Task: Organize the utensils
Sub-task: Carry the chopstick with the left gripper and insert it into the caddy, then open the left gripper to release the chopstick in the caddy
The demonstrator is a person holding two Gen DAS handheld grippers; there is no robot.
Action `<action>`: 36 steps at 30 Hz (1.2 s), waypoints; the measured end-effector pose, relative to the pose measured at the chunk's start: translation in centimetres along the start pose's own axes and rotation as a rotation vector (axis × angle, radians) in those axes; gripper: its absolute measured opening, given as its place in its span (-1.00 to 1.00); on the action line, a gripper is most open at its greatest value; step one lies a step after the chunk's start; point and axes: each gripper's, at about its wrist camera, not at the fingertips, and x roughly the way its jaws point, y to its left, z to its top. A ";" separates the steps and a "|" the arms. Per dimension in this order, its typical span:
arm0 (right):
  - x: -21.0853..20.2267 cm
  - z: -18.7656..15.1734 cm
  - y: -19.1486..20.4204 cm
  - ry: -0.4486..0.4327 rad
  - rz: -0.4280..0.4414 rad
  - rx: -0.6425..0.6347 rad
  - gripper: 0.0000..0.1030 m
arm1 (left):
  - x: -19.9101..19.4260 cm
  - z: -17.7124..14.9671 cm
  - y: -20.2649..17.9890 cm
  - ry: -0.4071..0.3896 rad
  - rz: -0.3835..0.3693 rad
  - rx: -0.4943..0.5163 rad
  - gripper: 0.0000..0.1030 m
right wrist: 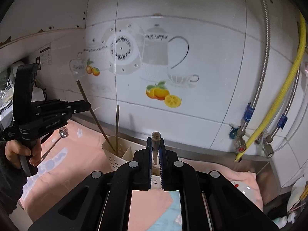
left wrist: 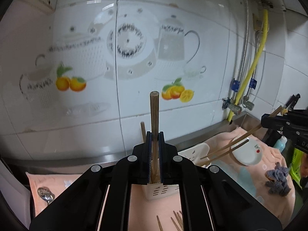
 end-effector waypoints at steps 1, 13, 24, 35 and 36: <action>0.5 -0.1 0.0 0.010 -0.001 -0.002 -0.87 | 0.3 -0.2 0.1 0.007 0.002 0.000 -0.89; 4.0 -1.0 -0.1 0.096 0.018 0.025 -0.87 | 2.4 -1.6 0.4 0.078 0.002 -0.010 -0.89; 5.6 -1.4 -0.8 0.123 0.018 0.056 -0.87 | 2.7 -1.9 0.8 0.094 0.009 -0.030 -0.76; 4.7 -1.4 -0.8 0.097 0.011 0.058 -0.66 | 1.9 -2.5 1.2 0.083 0.023 -0.050 0.08; 4.5 -1.5 -0.7 0.092 0.009 0.059 -0.59 | 1.6 -2.7 1.1 0.075 0.029 -0.048 0.12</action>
